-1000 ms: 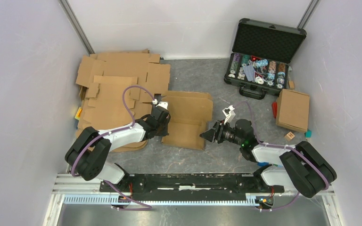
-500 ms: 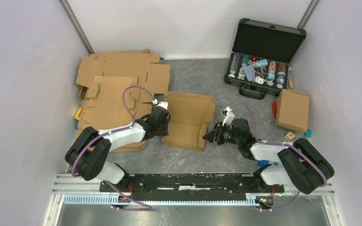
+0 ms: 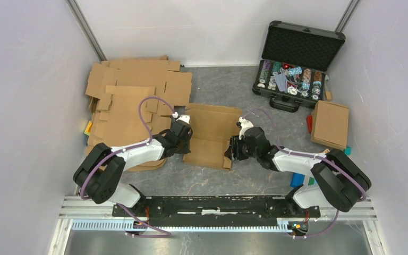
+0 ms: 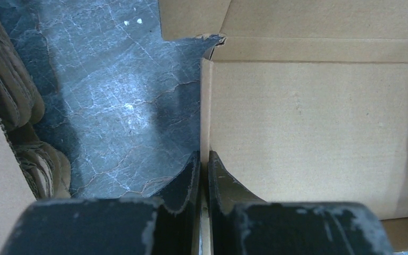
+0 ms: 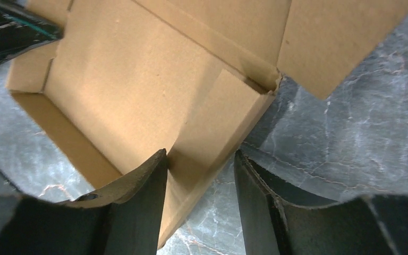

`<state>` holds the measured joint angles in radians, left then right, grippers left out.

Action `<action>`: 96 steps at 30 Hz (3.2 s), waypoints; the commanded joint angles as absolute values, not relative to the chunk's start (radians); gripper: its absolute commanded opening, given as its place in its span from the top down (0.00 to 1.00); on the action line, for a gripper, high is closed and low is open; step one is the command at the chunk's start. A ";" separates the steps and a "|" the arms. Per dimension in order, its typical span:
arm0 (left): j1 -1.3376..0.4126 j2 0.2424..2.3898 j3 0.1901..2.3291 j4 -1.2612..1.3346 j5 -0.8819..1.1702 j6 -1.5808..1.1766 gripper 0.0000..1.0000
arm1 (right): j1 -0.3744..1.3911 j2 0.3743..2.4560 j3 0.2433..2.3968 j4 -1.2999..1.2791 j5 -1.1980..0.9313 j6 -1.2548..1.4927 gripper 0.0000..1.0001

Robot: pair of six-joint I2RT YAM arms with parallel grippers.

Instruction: Fold the paper box

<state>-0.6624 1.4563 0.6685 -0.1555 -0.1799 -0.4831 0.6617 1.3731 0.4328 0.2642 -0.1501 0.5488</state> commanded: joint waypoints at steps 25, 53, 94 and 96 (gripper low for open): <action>-0.742 1.312 0.621 -0.123 -0.353 -0.606 0.98 | 0.793 1.481 0.711 -0.223 0.335 0.414 0.91; -0.744 1.367 0.630 -0.113 -0.333 -0.602 0.98 | 0.757 1.425 0.718 -0.092 0.278 0.514 0.46; -0.740 1.251 0.559 -0.032 -0.351 -0.558 0.63 | 0.753 1.229 0.556 0.176 0.302 0.396 0.23; -0.739 1.237 0.551 -0.020 -0.354 -0.555 0.63 | 0.753 1.199 0.529 0.197 0.314 0.378 0.22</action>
